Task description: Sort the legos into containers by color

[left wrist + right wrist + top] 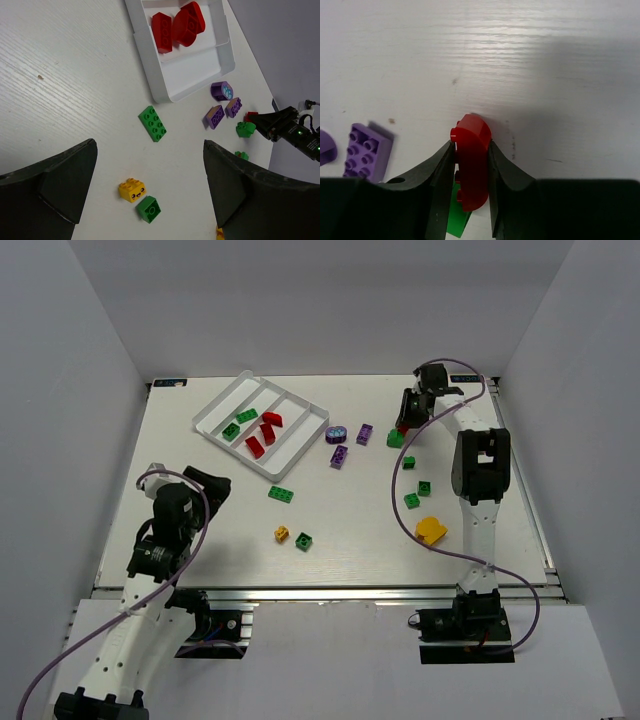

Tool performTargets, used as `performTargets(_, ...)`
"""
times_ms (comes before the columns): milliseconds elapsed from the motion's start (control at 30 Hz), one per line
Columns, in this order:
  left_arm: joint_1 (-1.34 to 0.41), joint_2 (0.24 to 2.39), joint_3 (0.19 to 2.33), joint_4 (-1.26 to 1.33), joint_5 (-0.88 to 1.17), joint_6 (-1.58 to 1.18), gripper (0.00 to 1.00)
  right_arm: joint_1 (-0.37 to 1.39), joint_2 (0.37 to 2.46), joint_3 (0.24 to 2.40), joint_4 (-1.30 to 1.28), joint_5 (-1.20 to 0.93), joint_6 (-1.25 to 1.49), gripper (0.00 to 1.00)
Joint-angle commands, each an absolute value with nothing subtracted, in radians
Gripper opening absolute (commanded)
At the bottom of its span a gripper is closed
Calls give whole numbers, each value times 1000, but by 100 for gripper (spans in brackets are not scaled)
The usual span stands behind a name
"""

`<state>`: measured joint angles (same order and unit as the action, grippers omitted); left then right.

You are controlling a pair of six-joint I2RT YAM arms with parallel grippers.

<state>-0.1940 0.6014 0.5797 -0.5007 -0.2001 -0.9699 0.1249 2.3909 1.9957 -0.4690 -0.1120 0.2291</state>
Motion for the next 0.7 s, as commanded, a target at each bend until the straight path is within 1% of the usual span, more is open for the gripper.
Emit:
performTargets(0, -195, 604, 575, -466, -166, -966, 95, 150, 2301, 2048, -410, -250, 108, 0)
performTargets(33, -193, 601, 574, -466, -158, -963, 95, 159, 2283, 2042, -393, -282, 79, 0)
performTargets(167, -193, 577, 560, -471, -150, -954, 95, 230, 2175, 1939, -310, -564, -112, 0)
performTargets(200, -193, 572, 558, -472, -150, -951, 95, 273, 2152, 1934, -307, -595, -174, 0)
performTargets(267, -193, 551, 554, -482, -150, -950, 95, 326, 2141, 1936, -308, -607, -222, 0)
performTargets(367, -195, 522, 543, -498, -147, -943, 95, 452, 2149, 1953, -281, -621, -261, 0)
performTargets(500, -195, 496, 551, -531, -144, -928, 95, 551, 2204, 2003, -200, -594, -160, 0)
performTargets(667, -193, 488, 584, -610, -147, -881, 95, 649, 2278, 2026, -31, -485, -25, 0)
